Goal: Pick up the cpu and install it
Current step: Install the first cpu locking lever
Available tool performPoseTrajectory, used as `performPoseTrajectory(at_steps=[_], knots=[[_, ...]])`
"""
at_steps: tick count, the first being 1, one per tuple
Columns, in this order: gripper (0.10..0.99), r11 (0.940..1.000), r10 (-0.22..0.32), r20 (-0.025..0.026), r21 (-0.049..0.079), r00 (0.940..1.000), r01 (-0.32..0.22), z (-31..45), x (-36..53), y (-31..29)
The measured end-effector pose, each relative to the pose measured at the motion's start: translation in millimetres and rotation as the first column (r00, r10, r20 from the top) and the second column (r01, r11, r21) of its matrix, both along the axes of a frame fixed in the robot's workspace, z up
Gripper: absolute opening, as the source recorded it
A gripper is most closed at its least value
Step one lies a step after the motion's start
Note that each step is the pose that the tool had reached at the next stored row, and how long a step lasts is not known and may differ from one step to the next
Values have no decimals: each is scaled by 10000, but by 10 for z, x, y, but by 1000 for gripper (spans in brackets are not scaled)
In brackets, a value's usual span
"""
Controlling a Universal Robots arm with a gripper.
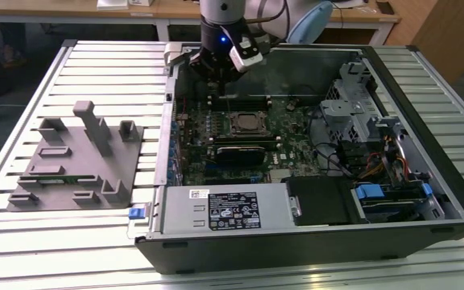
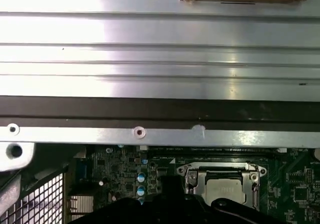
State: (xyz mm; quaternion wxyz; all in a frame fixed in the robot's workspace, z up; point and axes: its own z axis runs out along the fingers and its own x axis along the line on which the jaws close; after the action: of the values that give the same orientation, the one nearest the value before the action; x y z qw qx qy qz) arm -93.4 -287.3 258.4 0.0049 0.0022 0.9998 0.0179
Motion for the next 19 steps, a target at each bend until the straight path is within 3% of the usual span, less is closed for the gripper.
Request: performPoseTrajectory(at_steps=[5,13,19], knots=[[106,10000,1,2,2,10000,-1,-10,95,10],[106,10000,-1,1,-3,10000,1,-17,153,10],[106,10000,0,1,-3,10000,0,-23,246,10]])
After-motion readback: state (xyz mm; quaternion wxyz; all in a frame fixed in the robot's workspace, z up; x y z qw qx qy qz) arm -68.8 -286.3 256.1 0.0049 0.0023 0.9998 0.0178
